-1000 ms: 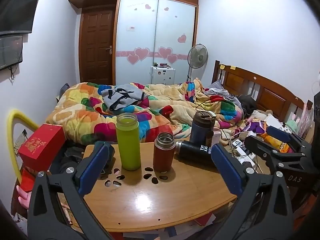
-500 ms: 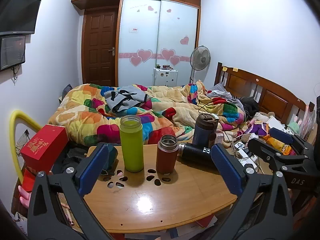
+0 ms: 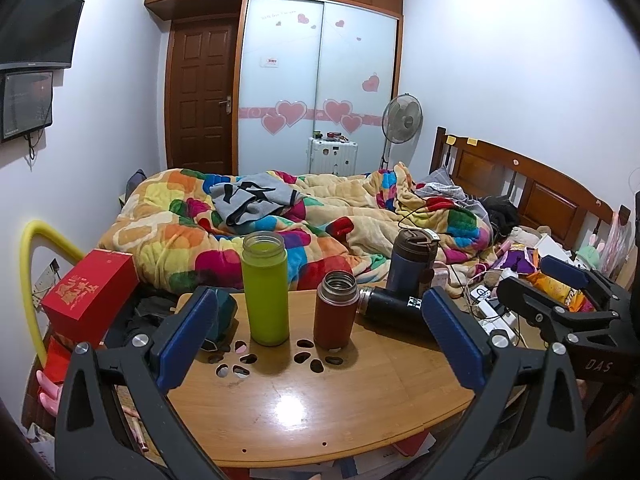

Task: Flip cup upside down

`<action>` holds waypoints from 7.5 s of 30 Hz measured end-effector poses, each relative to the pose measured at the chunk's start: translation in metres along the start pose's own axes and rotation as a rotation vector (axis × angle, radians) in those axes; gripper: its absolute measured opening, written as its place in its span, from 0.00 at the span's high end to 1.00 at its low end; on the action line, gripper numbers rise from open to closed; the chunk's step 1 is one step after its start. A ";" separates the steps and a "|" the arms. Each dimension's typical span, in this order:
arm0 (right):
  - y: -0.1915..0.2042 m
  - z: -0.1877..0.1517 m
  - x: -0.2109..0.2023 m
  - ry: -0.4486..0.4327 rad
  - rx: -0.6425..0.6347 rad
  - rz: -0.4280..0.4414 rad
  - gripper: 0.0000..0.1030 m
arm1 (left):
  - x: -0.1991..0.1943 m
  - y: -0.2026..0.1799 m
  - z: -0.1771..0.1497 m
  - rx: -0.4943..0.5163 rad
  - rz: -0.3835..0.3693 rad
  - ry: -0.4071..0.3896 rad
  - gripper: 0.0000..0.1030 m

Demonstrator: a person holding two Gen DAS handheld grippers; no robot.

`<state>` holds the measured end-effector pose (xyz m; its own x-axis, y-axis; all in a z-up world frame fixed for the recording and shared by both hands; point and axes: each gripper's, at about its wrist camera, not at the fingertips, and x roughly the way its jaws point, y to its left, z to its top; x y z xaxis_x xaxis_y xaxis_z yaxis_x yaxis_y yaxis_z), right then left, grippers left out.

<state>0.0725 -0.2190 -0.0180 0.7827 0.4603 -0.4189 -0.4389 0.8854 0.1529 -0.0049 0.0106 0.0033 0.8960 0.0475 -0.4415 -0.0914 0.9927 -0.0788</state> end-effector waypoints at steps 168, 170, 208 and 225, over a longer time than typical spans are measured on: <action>0.053 -0.147 0.150 0.336 -0.134 0.339 0.42 | 0.147 -0.004 -0.095 -0.003 -0.193 0.413 0.89; 0.054 -0.144 0.144 0.320 -0.151 0.333 0.43 | 0.145 -0.003 -0.094 -0.007 -0.191 0.400 0.92; 0.068 -0.080 0.139 0.235 -0.167 0.299 0.43 | 0.116 0.009 -0.046 0.046 -0.193 0.303 0.91; 0.030 -0.040 0.070 0.174 -0.084 0.212 0.40 | 0.052 0.013 -0.006 0.019 -0.150 0.146 0.50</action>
<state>0.0964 -0.1624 -0.0783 0.5849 0.6104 -0.5342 -0.6255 0.7587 0.1822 0.0375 0.0253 -0.0258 0.8262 -0.1166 -0.5512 0.0482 0.9894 -0.1369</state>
